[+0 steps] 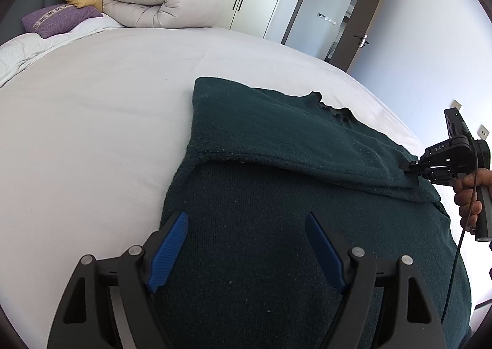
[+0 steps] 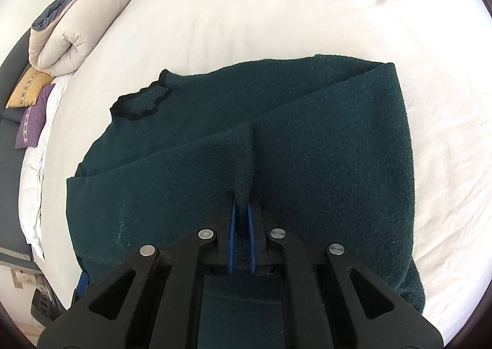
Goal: Fold small clothes
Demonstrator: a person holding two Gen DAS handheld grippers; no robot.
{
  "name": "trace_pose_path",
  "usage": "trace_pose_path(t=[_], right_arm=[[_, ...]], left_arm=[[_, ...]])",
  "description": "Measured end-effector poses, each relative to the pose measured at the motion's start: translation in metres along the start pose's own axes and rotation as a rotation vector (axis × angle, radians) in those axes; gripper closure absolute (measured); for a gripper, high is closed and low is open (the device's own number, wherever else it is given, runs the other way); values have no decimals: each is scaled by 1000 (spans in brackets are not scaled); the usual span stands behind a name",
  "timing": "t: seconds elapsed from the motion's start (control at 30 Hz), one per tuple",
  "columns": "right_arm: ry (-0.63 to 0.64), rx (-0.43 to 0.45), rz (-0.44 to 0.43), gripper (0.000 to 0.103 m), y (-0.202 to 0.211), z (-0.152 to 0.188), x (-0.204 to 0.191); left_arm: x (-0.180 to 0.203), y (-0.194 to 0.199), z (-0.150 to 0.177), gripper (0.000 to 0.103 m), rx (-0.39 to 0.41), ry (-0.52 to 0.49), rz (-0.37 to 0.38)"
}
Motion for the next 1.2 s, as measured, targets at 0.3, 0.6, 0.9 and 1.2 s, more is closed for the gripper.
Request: trace_pose_path(t=[0.3, 0.6, 0.9, 1.2], right_arm=[[26, 12, 48, 97, 9, 2, 2], [30, 18, 61, 97, 11, 4, 5], [36, 23, 81, 97, 16, 1, 3], [53, 29, 67, 97, 7, 5, 8]], left_arm=[[-17, 18, -1, 24, 99, 97, 25], [-27, 14, -1, 24, 87, 147, 41], [-28, 15, 0, 24, 84, 145, 40], [-28, 15, -1, 24, 79, 139, 37]])
Point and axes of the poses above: each gripper's, at about its wrist camera, not at the fingertips, and y roughly against the way its jaws point, x to its right, z to its underside, the point moved 1 cm from there along -y, roughly the way its jaws point, and after that the axes turned 4 degrees about -z, right-handed, at the moved point
